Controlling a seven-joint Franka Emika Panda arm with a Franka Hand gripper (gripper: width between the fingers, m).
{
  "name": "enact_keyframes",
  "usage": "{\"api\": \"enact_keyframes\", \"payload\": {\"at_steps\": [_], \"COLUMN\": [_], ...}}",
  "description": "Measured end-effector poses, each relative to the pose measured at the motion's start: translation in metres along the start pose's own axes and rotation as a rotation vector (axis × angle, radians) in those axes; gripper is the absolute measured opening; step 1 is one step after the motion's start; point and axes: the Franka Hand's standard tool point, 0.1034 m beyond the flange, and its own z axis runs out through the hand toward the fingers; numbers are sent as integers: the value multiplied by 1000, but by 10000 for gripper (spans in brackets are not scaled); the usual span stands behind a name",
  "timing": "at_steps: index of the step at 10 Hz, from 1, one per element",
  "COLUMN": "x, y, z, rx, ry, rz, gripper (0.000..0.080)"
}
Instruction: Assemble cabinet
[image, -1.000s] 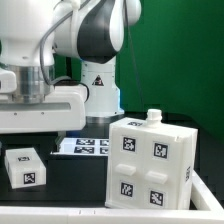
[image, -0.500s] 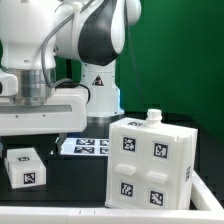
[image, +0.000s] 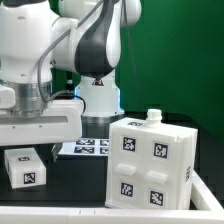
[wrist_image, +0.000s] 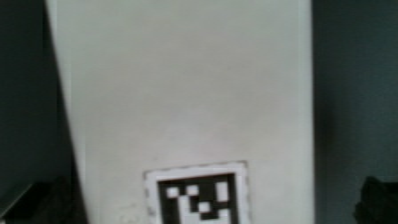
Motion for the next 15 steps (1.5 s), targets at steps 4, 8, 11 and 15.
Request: {"api": "enact_keyframes", "payload": {"at_steps": [4, 8, 11, 15], "x": [-3, -3, 25, 27], "y": [4, -2, -39, -44], "z": [4, 2, -78, -99], "rx": [-8, 18, 110, 82], "ry": [-1, -22, -66, -74], "rz": [5, 32, 82, 71], "gripper": [769, 554, 554, 555]}}
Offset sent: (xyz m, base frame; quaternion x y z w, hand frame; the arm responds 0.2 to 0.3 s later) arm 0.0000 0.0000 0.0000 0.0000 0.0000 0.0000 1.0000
